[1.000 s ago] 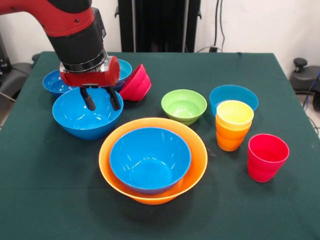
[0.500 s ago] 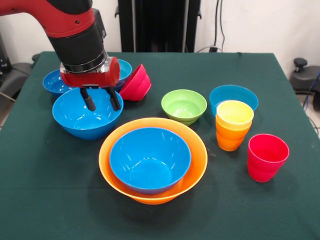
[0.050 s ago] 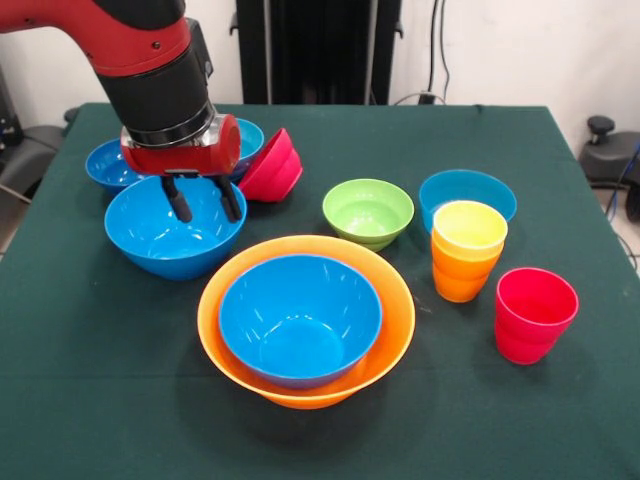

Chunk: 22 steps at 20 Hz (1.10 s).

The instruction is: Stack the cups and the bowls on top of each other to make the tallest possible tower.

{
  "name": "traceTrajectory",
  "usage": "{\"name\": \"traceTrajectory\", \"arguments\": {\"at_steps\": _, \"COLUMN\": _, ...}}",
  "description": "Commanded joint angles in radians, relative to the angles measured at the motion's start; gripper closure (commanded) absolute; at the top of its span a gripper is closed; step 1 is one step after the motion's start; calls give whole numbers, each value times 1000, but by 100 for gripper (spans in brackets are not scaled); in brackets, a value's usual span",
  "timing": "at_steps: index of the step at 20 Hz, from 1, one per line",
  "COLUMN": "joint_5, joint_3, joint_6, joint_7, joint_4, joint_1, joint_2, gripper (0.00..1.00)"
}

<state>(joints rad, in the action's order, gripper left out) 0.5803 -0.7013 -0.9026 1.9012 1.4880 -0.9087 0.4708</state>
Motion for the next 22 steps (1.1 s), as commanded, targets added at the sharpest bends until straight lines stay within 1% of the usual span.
{"name": "traceTrajectory", "arguments": {"at_steps": 1, "joint_5": 4, "joint_3": -3, "joint_6": 37, "joint_7": -122, "joint_4": -10, "joint_1": 31, "joint_2": -51, "gripper": 0}}
{"name": "traceTrajectory", "arguments": {"at_steps": 5, "joint_5": -3, "joint_3": -11, "joint_6": 43, "joint_7": -122, "joint_4": -7, "joint_1": 27, "joint_2": -55, "gripper": 0}}
{"name": "traceTrajectory", "arguments": {"at_steps": 10, "joint_5": -45, "joint_3": -43, "joint_6": 49, "joint_7": -133, "joint_4": 3, "joint_1": 6, "joint_2": -64, "gripper": 0}}
{"name": "traceTrajectory", "arguments": {"at_steps": 14, "joint_5": -64, "joint_3": -62, "joint_6": 64, "joint_7": -148, "joint_4": 16, "joint_1": -7, "joint_2": -65, "gripper": 0}}
{"name": "traceTrajectory", "arguments": {"at_steps": 22, "joint_5": -43, "joint_3": -51, "joint_6": 95, "joint_7": -138, "joint_4": 25, "joint_1": 3, "joint_2": -71, "gripper": 0}}
